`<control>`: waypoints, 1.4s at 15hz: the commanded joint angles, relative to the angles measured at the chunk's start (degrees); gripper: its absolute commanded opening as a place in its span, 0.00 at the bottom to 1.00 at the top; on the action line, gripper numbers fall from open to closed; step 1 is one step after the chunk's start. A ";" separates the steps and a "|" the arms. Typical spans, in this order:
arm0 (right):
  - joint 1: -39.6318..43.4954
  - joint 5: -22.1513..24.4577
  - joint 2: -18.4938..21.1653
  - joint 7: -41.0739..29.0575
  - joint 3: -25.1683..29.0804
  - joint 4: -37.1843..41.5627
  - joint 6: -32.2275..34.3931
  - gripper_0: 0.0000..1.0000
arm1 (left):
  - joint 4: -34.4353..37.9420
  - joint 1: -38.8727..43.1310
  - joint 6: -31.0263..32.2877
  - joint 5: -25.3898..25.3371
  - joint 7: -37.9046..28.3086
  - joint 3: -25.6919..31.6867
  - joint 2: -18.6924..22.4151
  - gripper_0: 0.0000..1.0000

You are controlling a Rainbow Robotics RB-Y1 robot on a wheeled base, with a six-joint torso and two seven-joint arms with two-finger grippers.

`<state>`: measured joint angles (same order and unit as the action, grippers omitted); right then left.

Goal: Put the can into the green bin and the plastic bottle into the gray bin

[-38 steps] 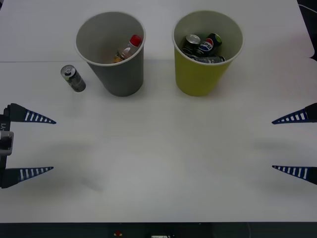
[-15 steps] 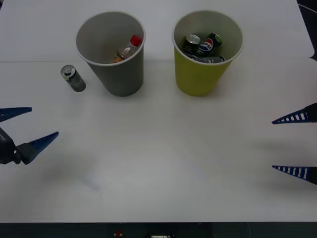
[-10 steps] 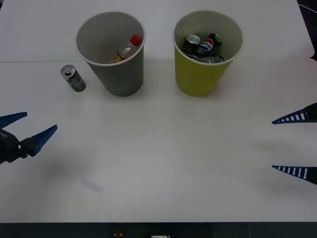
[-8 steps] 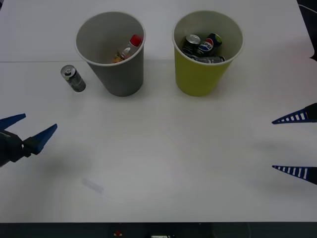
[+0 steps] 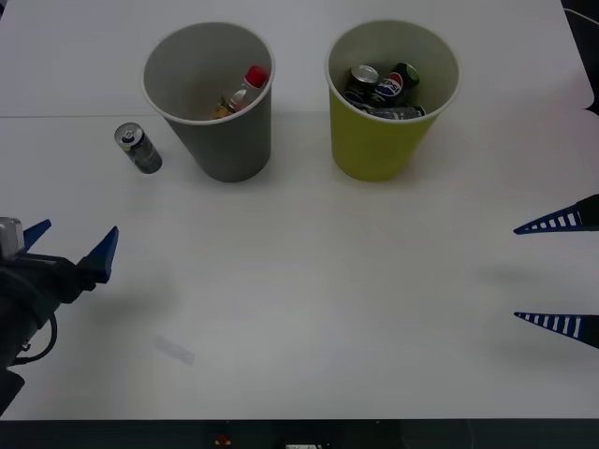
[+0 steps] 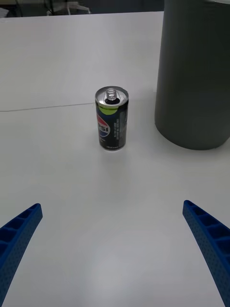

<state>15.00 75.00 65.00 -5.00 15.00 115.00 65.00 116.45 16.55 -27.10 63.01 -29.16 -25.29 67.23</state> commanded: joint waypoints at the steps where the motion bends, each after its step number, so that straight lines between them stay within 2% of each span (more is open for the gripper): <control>1: 0.00 0.00 0.00 0.00 0.00 0.00 0.00 1.00 | -5.62 -4.50 -3.49 9.68 -8.63 -5.74 -2.37 1.00; 4: 0.00 0.00 0.00 0.00 0.00 0.00 0.00 1.00 | -11.33 -8.81 -6.83 15.48 -14.69 -9.95 -4.83 1.00; 8: 0.00 0.00 0.00 0.00 0.00 0.00 0.00 1.00 | -20.03 -17.16 -11.92 16.01 -15.05 -16.19 -9.84 1.00; 13: 0.00 0.00 0.00 0.00 0.00 0.00 0.00 1.00 | -31.19 -26.57 -11.92 16.09 -15.22 -18.57 -17.13 1.00; 21: 0.00 0.00 0.00 0.00 0.00 0.00 0.00 1.00 | -47.28 -39.22 -6.92 16.18 -16.01 -18.66 -26.63 1.00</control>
<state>15.00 75.00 65.00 -5.00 15.00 115.00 65.00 70.51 -21.67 -34.47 79.19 -45.09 -43.95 41.41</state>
